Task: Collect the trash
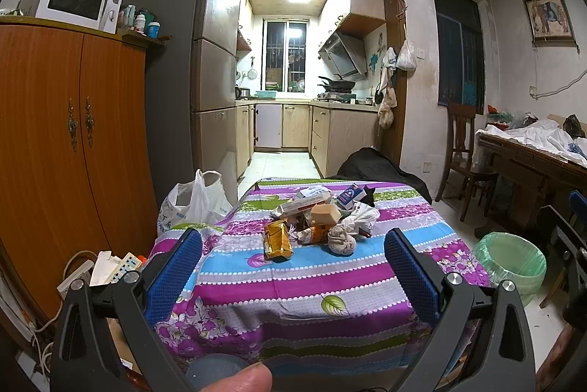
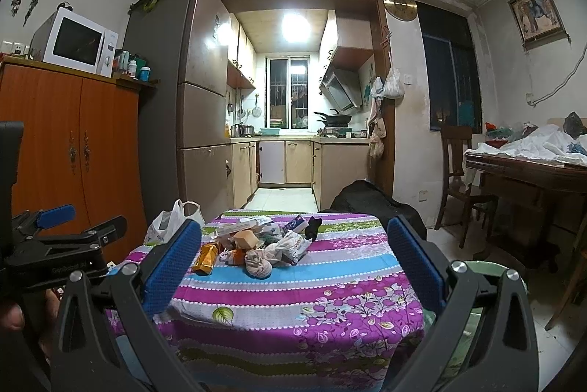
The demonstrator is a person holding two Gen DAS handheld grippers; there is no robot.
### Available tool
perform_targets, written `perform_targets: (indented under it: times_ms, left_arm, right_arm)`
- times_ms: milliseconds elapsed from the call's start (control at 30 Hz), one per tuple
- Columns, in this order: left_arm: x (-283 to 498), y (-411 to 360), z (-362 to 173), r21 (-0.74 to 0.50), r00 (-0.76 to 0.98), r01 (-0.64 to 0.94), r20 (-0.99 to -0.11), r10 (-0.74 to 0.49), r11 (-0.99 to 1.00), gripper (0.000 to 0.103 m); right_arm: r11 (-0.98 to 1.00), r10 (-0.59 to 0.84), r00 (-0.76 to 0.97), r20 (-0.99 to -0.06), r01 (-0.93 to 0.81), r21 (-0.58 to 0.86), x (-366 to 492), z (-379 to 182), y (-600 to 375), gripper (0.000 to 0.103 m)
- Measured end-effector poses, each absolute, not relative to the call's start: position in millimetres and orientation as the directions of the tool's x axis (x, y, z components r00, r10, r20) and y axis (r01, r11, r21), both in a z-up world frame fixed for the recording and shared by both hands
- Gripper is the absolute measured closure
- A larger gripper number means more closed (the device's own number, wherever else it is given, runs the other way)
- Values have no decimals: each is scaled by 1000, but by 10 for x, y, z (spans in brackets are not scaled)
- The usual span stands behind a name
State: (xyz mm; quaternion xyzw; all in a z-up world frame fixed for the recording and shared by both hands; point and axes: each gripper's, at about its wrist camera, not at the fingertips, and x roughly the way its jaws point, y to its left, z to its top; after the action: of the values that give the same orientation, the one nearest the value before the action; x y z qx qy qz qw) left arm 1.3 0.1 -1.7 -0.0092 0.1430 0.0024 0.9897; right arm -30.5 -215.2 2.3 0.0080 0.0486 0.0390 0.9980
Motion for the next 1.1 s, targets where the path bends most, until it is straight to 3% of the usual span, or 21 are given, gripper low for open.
perform_targets:
  times_ms: [1100]
  left_arm:
    - [42,31,-139,-12,956,-6,-292,2,1000,4]
  right_arm:
    - [997,82,991,-109,-80,23,-268,16,-2119,5]
